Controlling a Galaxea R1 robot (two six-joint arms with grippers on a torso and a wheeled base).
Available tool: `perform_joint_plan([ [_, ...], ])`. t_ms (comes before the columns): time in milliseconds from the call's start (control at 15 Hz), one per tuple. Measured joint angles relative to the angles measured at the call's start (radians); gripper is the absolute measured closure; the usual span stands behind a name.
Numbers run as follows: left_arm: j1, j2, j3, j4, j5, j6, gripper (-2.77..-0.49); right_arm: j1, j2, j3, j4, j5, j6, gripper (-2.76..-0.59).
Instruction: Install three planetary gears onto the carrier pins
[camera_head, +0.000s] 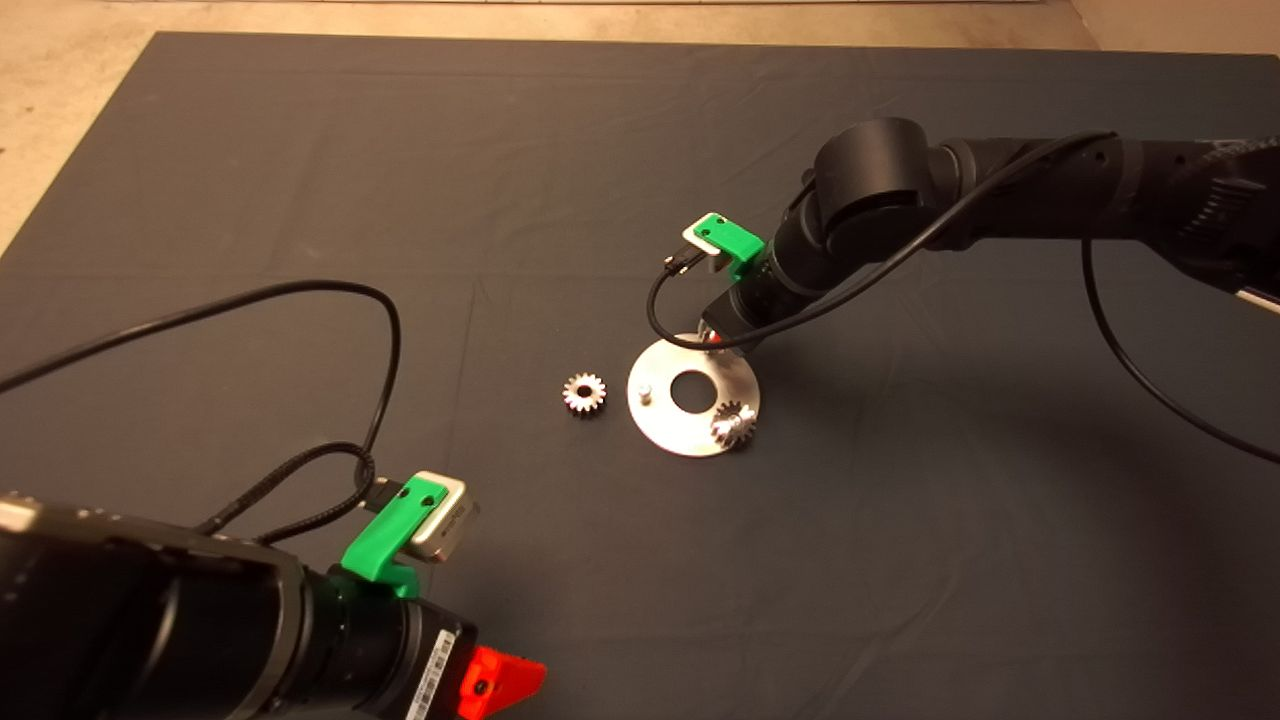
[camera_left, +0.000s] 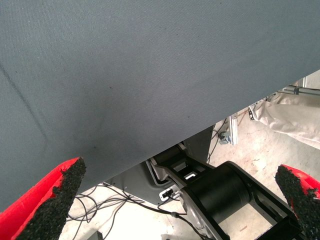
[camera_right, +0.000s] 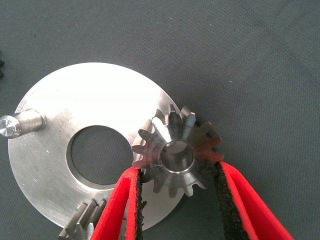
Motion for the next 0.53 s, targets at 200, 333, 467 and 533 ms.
perform_joint_plan([
  [200,0.0,0.0,0.0,0.0,0.0,0.0,-2.77,-0.002,0.0,0.005,-0.002,-0.003,0.0,-0.83],
  [333,0.0,0.0,0.0,0.0,0.0,0.0,-2.77,-0.003,0.0,0.006,-0.003,-0.004,0.0,-0.83],
  [467,0.0,0.0,0.0,0.0,0.0,0.0,-2.77,-0.003,0.0,0.006,-0.003,-0.004,0.0,-0.83],
  [533,0.0,0.0,0.0,0.0,0.0,0.0,-2.77,-0.003,0.0,0.006,-0.003,-0.004,0.0,-0.83],
])
